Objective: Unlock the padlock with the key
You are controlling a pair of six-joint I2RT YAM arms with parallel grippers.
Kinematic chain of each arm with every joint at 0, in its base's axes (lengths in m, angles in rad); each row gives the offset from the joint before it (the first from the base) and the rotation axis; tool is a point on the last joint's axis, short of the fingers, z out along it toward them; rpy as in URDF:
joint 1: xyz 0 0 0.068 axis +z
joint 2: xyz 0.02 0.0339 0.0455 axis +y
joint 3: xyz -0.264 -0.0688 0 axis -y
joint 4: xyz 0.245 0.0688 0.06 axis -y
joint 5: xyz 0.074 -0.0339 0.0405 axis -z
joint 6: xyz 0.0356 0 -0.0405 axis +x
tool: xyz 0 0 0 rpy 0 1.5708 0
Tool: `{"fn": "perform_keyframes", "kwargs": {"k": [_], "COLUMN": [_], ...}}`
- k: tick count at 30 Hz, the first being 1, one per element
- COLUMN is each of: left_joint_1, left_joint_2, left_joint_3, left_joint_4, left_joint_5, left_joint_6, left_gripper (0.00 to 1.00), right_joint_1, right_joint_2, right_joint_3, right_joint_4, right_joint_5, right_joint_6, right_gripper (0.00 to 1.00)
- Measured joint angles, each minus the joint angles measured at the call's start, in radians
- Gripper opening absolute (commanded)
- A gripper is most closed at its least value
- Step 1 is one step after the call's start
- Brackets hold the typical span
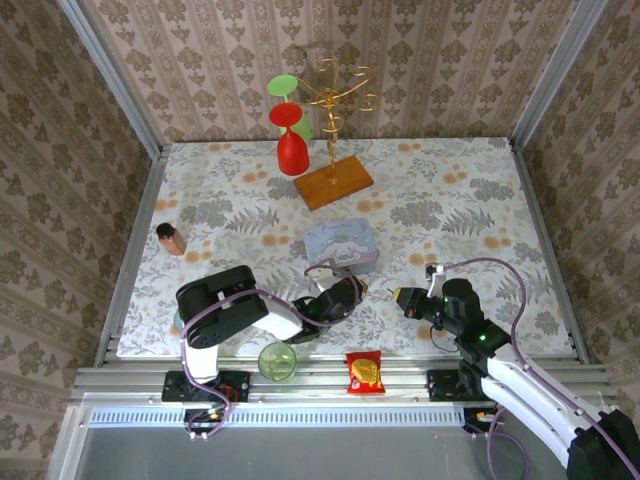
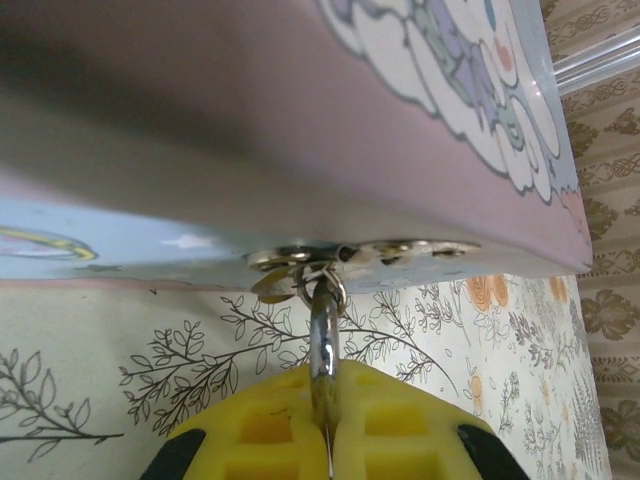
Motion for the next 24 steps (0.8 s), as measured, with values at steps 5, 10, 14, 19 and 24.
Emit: {"fn": "perform_keyframes", "kwargs": {"k": [5,10,14,19,24], "left_joint_1": [0.002,0.010,0.010,0.010,0.006], "left_joint_2": [-0.019,-0.025,-0.031,-0.022,0.006], "left_joint_3": [-0.010,-0.010,-0.004,0.030,0.087], "left_joint_4": [-0.013,-0.053,-0.043,-0.068,-0.102], "left_joint_5": [0.030,0.057,0.071,0.084,0.085], "left_joint_6": [0.029,0.052,0.054,0.072,0.075], "left_gripper": [0.07,0.30,0.39,0.47,0.50], "right_joint_1": [-0.023,-0.046,-0.046,-0.049,-0.067], "right_joint_2": [0.165,0.357,0.369,0.303,0.224], "right_joint_3": [0.000,0.004,0.018,0.038,0.038], "right_joint_4": [0.099,0.175,0.183,0.172,0.111], "right_joint_5": [-0.104,-0.185,-0.195,-0.192,-0.178], "right_joint_6": [0.050,0.077,0.076,0.066,0.057], "right_gripper": [0.00,0.00,0.00,0.00,0.00]}}
